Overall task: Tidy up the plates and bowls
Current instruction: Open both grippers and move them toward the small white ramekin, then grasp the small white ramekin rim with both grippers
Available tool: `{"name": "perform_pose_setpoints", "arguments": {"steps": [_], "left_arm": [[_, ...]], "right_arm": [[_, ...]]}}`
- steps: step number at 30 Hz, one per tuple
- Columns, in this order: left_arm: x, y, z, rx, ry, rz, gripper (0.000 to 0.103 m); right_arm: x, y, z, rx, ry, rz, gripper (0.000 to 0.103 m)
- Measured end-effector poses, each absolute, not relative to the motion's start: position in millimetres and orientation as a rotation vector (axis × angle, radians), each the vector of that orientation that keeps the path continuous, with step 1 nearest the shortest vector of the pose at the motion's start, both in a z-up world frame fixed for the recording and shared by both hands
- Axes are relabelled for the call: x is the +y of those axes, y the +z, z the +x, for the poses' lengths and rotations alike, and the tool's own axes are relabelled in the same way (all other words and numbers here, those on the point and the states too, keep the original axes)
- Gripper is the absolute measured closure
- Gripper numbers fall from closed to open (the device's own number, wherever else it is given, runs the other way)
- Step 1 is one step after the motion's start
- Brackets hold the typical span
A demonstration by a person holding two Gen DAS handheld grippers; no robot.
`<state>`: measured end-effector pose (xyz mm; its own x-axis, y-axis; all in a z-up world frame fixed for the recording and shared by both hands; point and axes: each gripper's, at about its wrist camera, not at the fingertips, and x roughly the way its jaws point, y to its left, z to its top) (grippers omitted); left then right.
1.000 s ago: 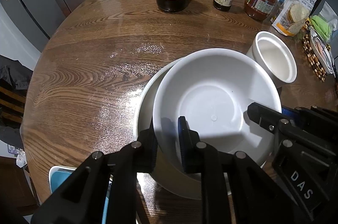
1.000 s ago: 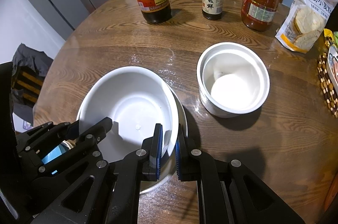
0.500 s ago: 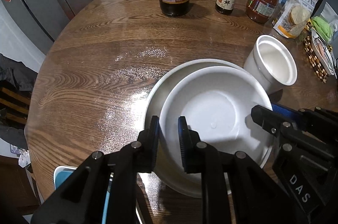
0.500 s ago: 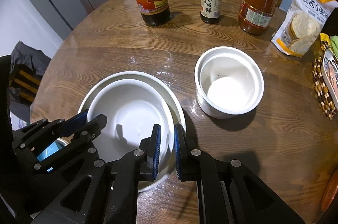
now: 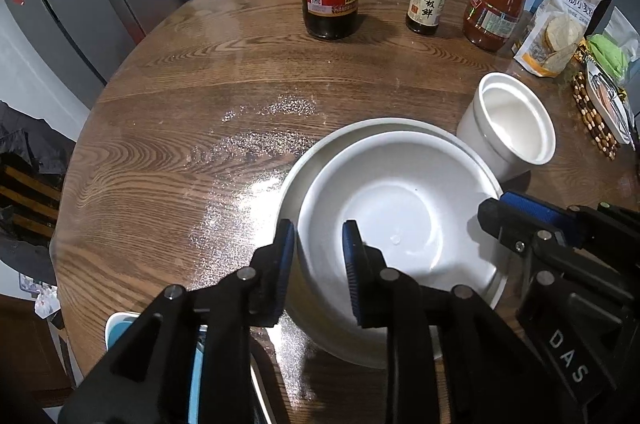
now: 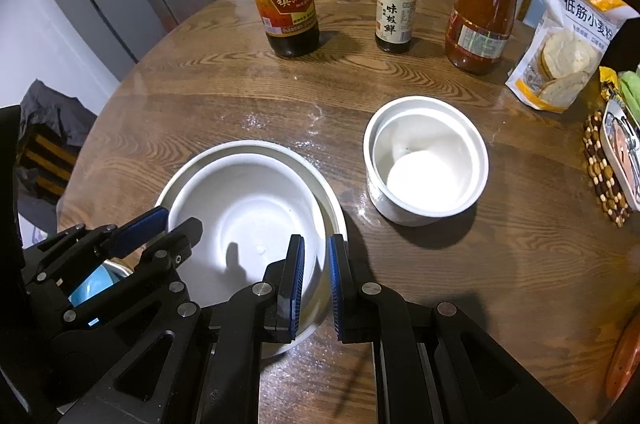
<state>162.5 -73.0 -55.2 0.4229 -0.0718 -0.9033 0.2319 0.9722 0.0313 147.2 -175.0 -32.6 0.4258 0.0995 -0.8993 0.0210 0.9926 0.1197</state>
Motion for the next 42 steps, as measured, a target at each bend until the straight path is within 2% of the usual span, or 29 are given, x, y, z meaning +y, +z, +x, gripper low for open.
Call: {"name": "perform_pose_setpoints", "arguments": {"steps": [3, 5, 8, 10, 12, 13, 15, 18, 21, 30, 36, 42], "left_arm": [[-73, -52, 160, 1.116, -0.203, 0.147, 0.067], [-73, -49, 158, 1.112, -0.211, 0.136, 0.063], [-70, -41, 154, 1.096, -0.211, 0.117, 0.050], [-66, -35, 152, 1.086, -0.217, 0.095, 0.044], [-65, -31, 150, 1.077, -0.213, 0.086, 0.039], [-64, -29, 149, 1.075, -0.212, 0.080, 0.036], [-62, -26, 147, 1.073, -0.215, 0.068, 0.024], [-62, -20, 144, 1.071, -0.218, 0.046, 0.013], [-68, -18, 145, 1.079, -0.223, 0.038, 0.007], [-129, -6, 180, 1.032, -0.299, 0.082, 0.006], [-165, -19, 216, 1.055, -0.285, 0.152, 0.007], [-177, -46, 242, 1.148, -0.296, 0.154, 0.022]], "right_arm": [[-176, -31, 146, 1.126, 0.050, 0.123, 0.090], [-177, -29, 144, 1.121, 0.051, 0.130, 0.083], [-180, -23, 139, 1.103, 0.048, 0.139, 0.081], [-184, -18, 133, 1.091, 0.055, 0.153, 0.075], [-190, -14, 127, 1.076, 0.051, 0.166, 0.057], [-193, -12, 125, 1.070, 0.051, 0.177, 0.053], [-202, -9, 118, 1.063, 0.061, 0.219, 0.036], [-216, -8, 111, 1.061, 0.075, 0.266, 0.026], [-234, -9, 105, 1.062, 0.056, 0.317, 0.024], [-287, -4, 106, 1.003, -0.062, 0.405, 0.024], [-301, -13, 139, 1.013, -0.106, 0.386, 0.024], [-316, -40, 163, 1.054, -0.093, 0.478, 0.024]]}}
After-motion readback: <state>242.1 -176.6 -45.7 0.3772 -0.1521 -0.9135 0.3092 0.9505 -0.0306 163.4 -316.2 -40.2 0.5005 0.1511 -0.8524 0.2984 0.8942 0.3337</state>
